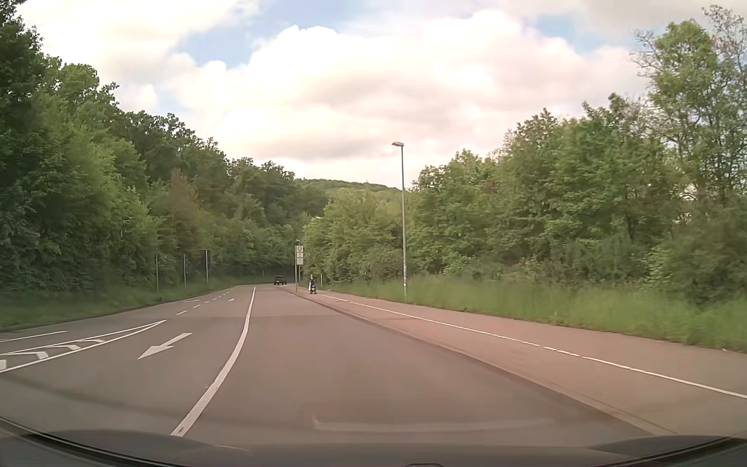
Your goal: Follow the waypoints while adhering to traffic rules and regulations
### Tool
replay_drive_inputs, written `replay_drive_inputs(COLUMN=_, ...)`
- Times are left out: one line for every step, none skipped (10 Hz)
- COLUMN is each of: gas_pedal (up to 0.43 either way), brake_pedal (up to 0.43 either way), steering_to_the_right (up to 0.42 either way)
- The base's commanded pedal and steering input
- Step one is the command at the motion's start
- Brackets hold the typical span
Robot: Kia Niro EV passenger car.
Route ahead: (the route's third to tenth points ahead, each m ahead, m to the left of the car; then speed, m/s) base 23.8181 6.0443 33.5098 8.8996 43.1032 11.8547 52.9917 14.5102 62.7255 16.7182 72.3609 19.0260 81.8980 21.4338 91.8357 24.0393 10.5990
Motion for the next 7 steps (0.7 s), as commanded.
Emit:
replay_drive_inputs(gas_pedal=0.047, brake_pedal=0.000, steering_to_the_right=-0.079)
replay_drive_inputs(gas_pedal=0.047, brake_pedal=0.000, steering_to_the_right=-0.079)
replay_drive_inputs(gas_pedal=0.047, brake_pedal=0.000, steering_to_the_right=-0.079)
replay_drive_inputs(gas_pedal=0.047, brake_pedal=0.000, steering_to_the_right=-0.079)
replay_drive_inputs(gas_pedal=0.047, brake_pedal=0.000, steering_to_the_right=-0.079)
replay_drive_inputs(gas_pedal=0.047, brake_pedal=0.000, steering_to_the_right=-0.079)
replay_drive_inputs(gas_pedal=0.047, brake_pedal=0.000, steering_to_the_right=-0.074)
